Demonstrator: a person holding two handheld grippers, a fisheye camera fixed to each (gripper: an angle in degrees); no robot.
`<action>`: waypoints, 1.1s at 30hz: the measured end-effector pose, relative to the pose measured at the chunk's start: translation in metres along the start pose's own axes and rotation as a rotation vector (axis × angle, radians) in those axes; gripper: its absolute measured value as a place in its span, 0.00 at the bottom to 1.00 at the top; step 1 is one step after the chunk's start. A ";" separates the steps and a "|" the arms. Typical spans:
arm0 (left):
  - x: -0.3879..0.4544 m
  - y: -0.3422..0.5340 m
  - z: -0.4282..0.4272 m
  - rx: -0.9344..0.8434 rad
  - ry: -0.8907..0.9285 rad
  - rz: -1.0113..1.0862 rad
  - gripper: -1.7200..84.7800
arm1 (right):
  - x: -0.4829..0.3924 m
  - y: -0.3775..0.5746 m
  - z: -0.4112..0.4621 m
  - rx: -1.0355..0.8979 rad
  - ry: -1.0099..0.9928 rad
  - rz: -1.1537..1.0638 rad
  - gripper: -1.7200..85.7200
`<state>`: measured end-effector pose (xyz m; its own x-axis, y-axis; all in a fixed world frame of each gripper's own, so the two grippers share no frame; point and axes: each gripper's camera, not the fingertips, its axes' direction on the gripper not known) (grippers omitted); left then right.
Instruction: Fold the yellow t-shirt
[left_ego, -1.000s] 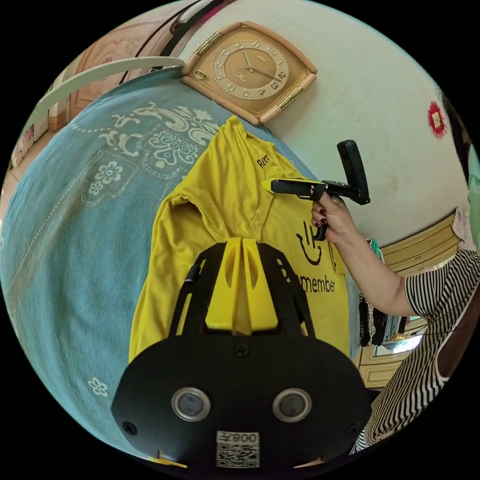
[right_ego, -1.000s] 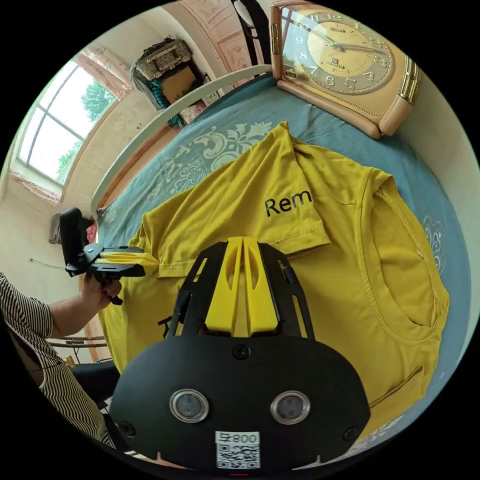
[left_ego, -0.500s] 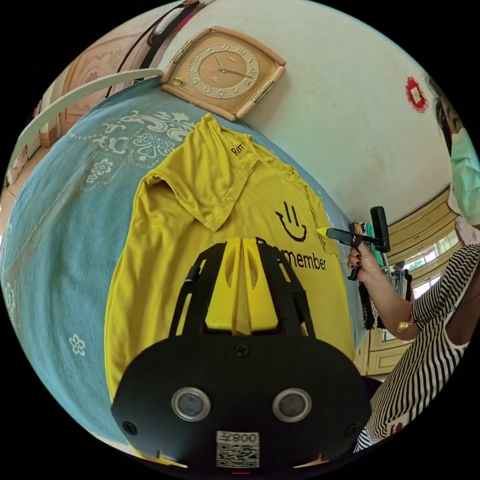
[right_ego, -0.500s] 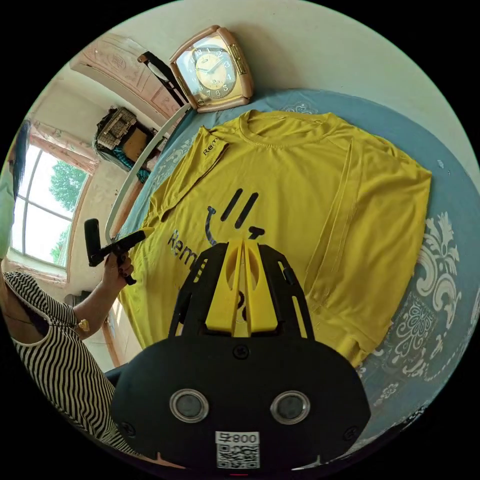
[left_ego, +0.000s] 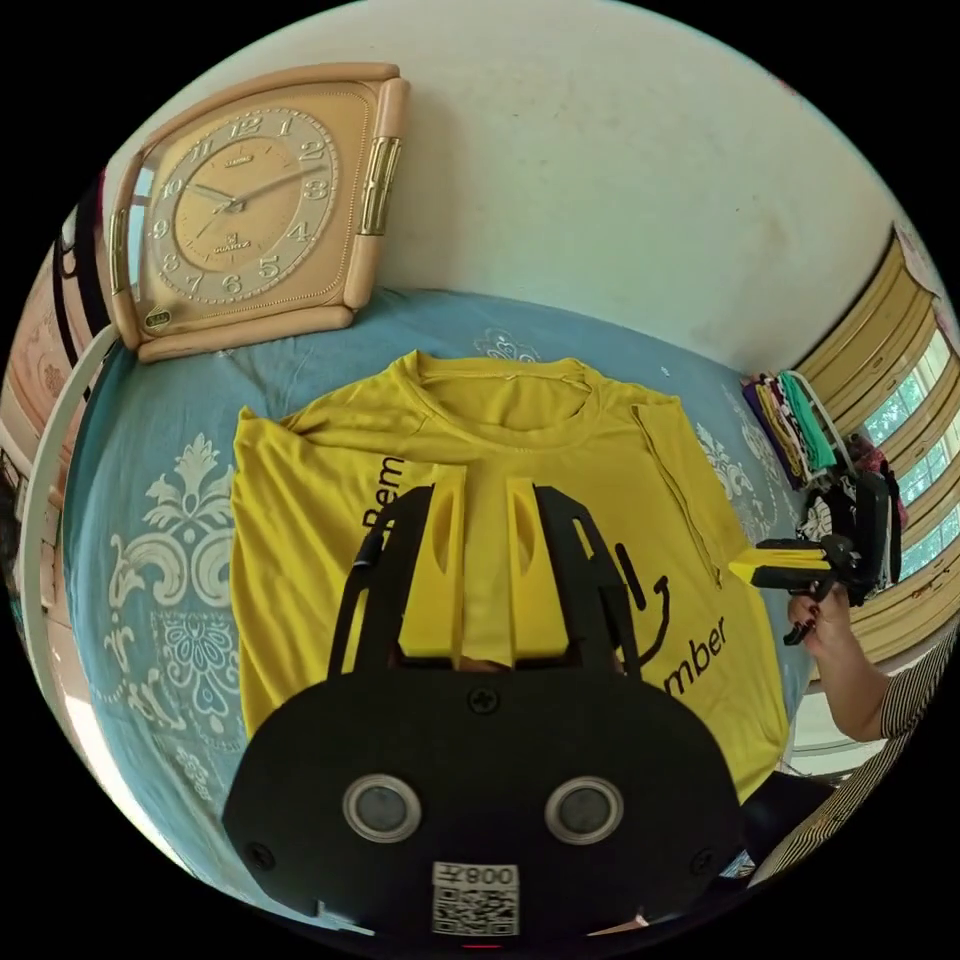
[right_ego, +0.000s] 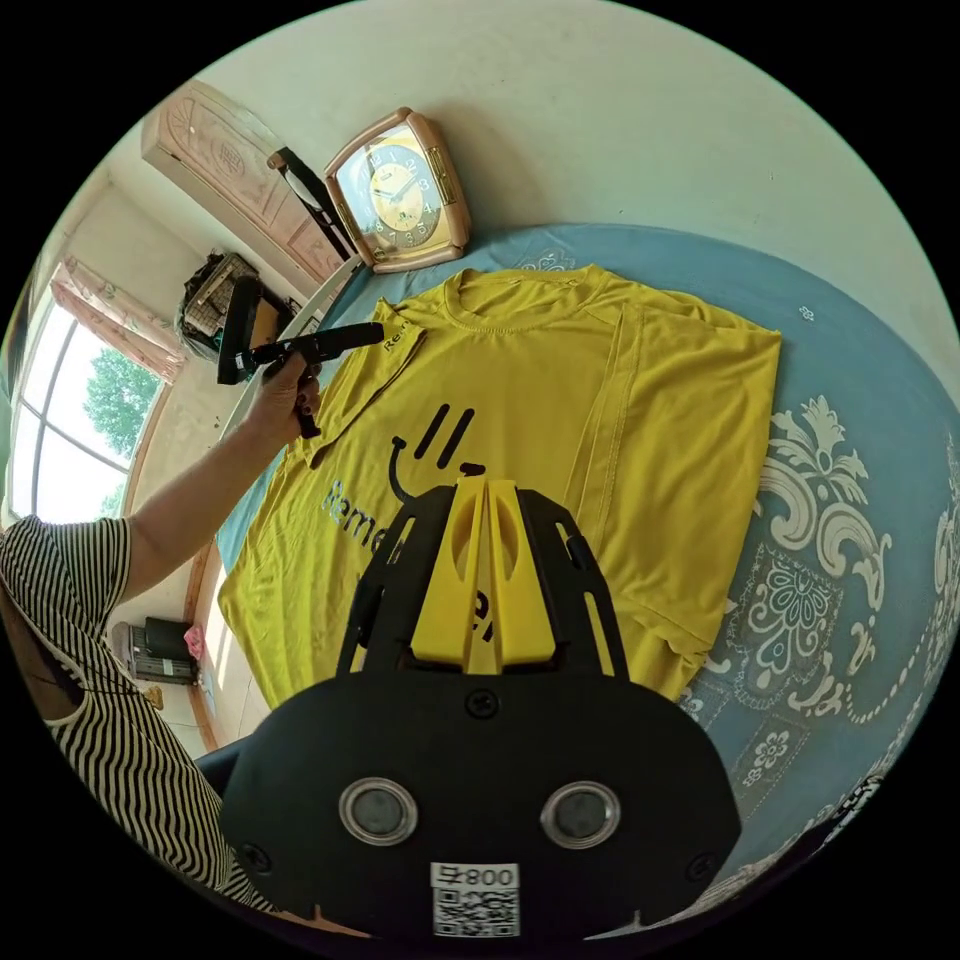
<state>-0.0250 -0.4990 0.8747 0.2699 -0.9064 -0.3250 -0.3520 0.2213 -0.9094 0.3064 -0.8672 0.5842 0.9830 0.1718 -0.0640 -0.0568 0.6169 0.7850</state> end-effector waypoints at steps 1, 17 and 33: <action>0.004 -0.012 0.013 -0.033 -0.027 0.015 0.07 | 0.002 0.003 0.001 -0.001 0.000 0.004 0.02; 0.038 -0.047 0.043 -0.073 -0.079 0.030 0.05 | 0.023 0.060 -0.006 -0.015 0.177 -0.007 0.02; 0.046 -0.070 0.046 -0.041 -0.097 -0.004 0.04 | 0.018 0.093 0.032 -0.103 0.255 -0.006 0.02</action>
<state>0.0536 -0.5396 0.9111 0.3559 -0.8678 -0.3468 -0.3870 0.2010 -0.8999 0.3249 -0.8317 0.6756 0.9084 0.3477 -0.2321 -0.0810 0.6910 0.7183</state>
